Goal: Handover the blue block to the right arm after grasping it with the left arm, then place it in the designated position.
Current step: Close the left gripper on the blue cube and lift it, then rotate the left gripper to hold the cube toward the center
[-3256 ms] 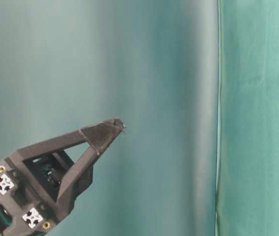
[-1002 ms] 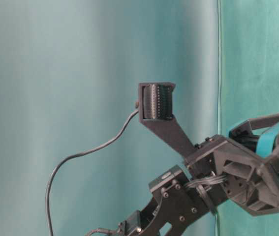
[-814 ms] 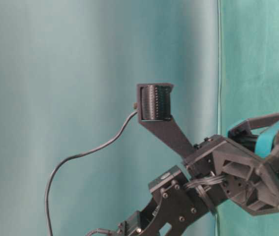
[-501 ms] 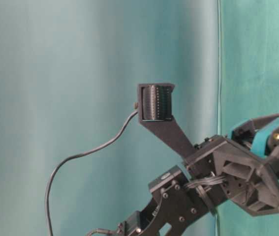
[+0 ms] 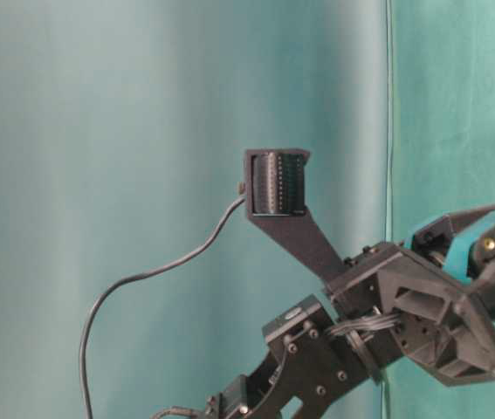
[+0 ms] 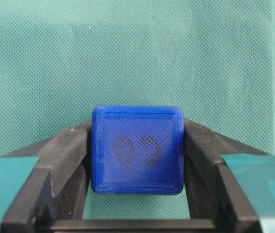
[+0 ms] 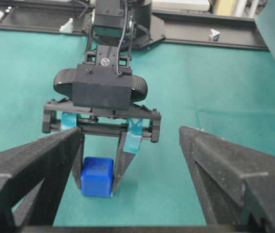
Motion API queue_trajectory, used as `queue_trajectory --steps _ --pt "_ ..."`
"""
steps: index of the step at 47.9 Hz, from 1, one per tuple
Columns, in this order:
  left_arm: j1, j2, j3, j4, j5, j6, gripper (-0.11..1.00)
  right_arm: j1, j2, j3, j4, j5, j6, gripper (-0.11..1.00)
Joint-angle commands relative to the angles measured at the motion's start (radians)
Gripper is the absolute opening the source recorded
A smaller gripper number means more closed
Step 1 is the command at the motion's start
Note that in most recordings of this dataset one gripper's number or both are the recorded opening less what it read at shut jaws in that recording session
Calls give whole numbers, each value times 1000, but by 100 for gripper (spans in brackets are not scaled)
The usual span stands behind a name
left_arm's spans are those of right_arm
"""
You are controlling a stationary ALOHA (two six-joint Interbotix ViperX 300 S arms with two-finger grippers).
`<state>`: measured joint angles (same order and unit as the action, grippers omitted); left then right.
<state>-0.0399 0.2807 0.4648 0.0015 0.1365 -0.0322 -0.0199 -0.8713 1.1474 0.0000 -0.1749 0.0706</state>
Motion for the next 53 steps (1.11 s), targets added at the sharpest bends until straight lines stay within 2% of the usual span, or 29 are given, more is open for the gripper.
queue_trajectory --steps 1,14,33,53 --pt "0 -31 -17 3 -2 -2 47 -2 5 -26 2 -3 0 93" --pt "-6 -106 -40 2 74 -2 47 -2 5 -28 2 -3 0 93" --pt "-6 -308 -71 5 218 0 47 -2 5 -28 0 -3 0 93" --pt "-6 -422 -132 9 308 6 47 -2 5 -31 -2 -3 -3 93"
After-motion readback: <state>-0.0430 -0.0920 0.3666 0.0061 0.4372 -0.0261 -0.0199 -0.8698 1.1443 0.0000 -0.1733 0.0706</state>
